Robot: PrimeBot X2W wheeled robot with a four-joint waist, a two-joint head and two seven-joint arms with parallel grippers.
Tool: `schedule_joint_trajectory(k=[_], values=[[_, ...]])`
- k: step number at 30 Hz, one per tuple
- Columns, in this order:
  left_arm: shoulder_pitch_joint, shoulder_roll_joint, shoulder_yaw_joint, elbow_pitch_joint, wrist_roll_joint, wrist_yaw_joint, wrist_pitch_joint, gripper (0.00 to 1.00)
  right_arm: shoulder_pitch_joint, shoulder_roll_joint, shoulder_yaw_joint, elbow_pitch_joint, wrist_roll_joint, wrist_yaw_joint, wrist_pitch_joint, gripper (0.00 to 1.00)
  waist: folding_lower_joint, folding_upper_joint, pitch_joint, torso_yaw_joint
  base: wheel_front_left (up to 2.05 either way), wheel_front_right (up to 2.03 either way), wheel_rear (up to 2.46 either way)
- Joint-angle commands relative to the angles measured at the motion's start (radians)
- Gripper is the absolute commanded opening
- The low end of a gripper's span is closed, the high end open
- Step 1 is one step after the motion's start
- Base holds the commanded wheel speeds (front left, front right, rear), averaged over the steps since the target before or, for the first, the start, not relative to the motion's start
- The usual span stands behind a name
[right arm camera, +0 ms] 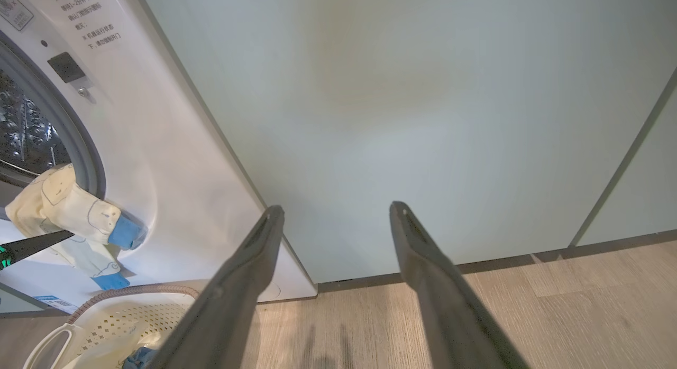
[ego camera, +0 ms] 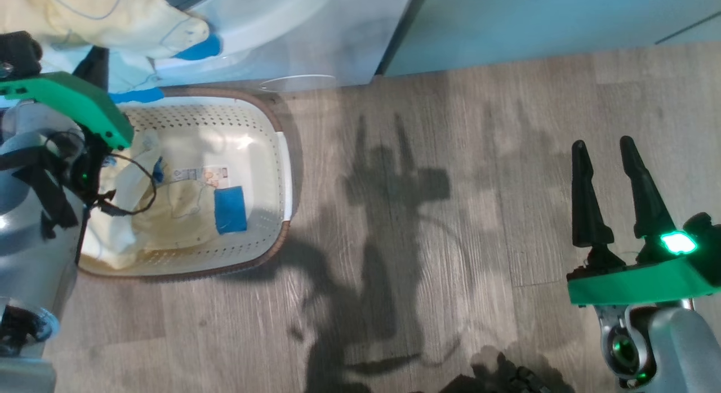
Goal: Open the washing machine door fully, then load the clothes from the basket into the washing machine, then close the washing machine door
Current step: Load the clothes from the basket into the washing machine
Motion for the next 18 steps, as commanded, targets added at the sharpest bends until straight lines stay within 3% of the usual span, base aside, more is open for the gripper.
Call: schedule_joint_trajectory(k=[1,12,18], values=[[0.015,0.050,0.020,-0.033,-0.001,0.000,0.006,0.00,-0.002,-0.011,0.012,-0.031,-0.002,-0.003,-0.007,1.00,0.0000,0.0000,-0.005,0.011,0.00,0.00,0.00],[0.114,0.093,-0.002,-0.280,-0.013,0.018,0.124,0.00,0.003,-0.011,-0.002,-0.028,-0.017,-0.003,-0.007,1.00,0.0000,0.0000,-0.025,0.060,0.00,0.00,0.00],[0.165,0.162,0.013,-0.531,-0.015,0.075,0.219,0.00,0.000,-0.011,0.003,-0.029,-0.007,-0.003,-0.007,1.00,0.0000,0.0000,-0.030,0.059,0.00,0.00,0.00]])
